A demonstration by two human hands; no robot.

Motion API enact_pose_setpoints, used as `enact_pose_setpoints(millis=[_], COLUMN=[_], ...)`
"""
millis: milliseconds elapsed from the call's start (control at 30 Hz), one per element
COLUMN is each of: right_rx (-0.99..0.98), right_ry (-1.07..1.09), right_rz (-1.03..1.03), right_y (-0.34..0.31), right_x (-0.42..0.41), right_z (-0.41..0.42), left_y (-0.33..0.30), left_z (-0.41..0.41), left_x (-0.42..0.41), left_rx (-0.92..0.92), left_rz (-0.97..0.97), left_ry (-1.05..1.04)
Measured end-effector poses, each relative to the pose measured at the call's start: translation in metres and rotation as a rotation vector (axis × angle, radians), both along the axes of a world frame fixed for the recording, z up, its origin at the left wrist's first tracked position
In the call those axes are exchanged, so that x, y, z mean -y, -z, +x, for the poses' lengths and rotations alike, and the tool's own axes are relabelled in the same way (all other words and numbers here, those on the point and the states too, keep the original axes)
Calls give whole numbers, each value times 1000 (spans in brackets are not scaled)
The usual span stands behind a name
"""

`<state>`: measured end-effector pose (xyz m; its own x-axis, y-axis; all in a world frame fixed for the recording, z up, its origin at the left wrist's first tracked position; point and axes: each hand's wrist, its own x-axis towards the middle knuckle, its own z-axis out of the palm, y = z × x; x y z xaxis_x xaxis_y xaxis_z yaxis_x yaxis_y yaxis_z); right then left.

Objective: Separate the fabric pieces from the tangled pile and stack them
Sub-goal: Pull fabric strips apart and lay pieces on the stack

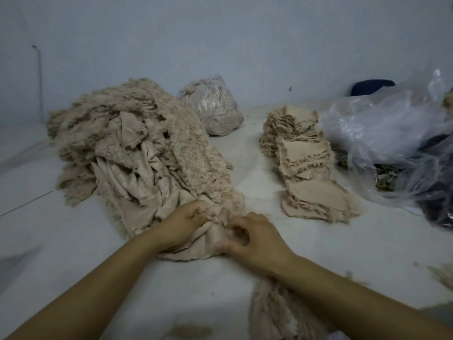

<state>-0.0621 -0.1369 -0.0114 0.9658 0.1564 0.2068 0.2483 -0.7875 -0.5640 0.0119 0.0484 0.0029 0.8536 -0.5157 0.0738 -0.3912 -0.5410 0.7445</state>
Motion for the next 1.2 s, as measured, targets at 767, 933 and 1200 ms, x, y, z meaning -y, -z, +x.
enact_pose_setpoints(millis=[767, 933, 1200], right_rx=[-242, -316, -432], right_ry=[81, 2, -77], right_rz=[878, 899, 879], right_y=[-7, -21, -21], right_x=[38, 35, 33], right_z=[20, 23, 27], left_y=[2, 3, -3], left_z=[7, -7, -9], left_x=[7, 39, 40], left_rx=[164, 209, 436], left_rz=[230, 249, 7], left_ry=[-4, 242, 142])
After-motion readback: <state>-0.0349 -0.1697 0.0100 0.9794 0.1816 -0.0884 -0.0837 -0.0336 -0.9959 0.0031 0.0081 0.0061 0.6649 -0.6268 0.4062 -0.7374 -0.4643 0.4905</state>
